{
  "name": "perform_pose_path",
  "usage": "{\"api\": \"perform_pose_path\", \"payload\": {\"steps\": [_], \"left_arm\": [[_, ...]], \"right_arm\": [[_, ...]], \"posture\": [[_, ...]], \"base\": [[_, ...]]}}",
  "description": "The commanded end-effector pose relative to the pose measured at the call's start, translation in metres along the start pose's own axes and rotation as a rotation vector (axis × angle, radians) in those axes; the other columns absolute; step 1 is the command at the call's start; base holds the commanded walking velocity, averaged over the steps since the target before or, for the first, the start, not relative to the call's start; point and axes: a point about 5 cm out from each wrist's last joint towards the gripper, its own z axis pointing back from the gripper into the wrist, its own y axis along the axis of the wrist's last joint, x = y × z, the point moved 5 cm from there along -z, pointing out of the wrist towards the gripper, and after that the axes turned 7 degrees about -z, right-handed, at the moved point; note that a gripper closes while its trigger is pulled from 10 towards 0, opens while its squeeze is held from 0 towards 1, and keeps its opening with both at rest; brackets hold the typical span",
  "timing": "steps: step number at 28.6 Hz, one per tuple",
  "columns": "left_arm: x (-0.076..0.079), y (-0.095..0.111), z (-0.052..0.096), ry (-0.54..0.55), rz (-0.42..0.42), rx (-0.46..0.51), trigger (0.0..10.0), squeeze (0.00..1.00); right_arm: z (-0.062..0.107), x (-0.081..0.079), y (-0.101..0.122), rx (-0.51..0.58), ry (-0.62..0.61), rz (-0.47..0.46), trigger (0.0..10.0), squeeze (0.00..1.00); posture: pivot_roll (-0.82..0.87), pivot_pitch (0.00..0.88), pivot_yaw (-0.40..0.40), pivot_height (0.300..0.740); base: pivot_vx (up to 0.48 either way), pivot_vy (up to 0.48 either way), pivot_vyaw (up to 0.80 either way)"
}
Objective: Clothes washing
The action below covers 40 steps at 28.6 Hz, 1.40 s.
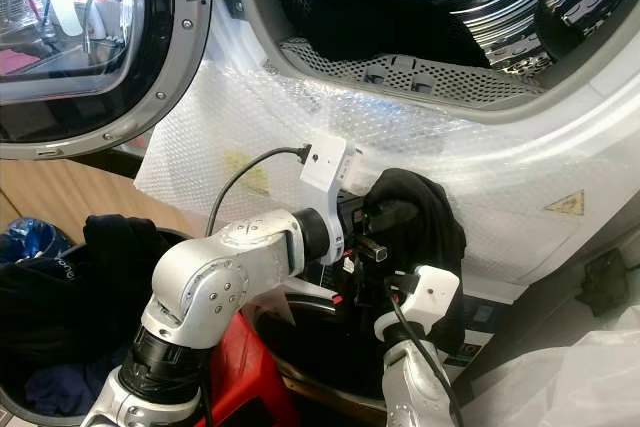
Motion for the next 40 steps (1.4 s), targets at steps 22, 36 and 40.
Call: {"api": "perform_pose_path", "payload": {"steps": [22, 36, 40], "left_arm": [[0.016, 0.013, 0.003, -0.052, -0.024, 0.042, 0.0, 0.00], [0.015, 0.007, 0.008, -0.063, -0.039, 0.014, 0.0, 0.00], [0.015, 0.008, 0.008, -0.063, -0.050, 0.013, 0.0, 0.00]], "right_arm": [[0.002, 0.015, -0.004, 0.011, -0.080, -0.022, 0.0, 0.00], [-0.002, 0.028, 0.003, 0.063, -0.157, -0.111, 0.0, 0.00], [-0.001, 0.033, 0.010, 0.088, -0.169, -0.107, 0.0, 0.00]], "posture": [[-0.05, 0.074, 0.017, 0.740], [-0.06, 0.040, 0.041, 0.740], [-0.06, 0.050, 0.042, 0.740]], "base": [[0.000, 0.000, 0.00], [0.000, 0.000, 0.00], [0.000, 0.000, 0.00]]}}
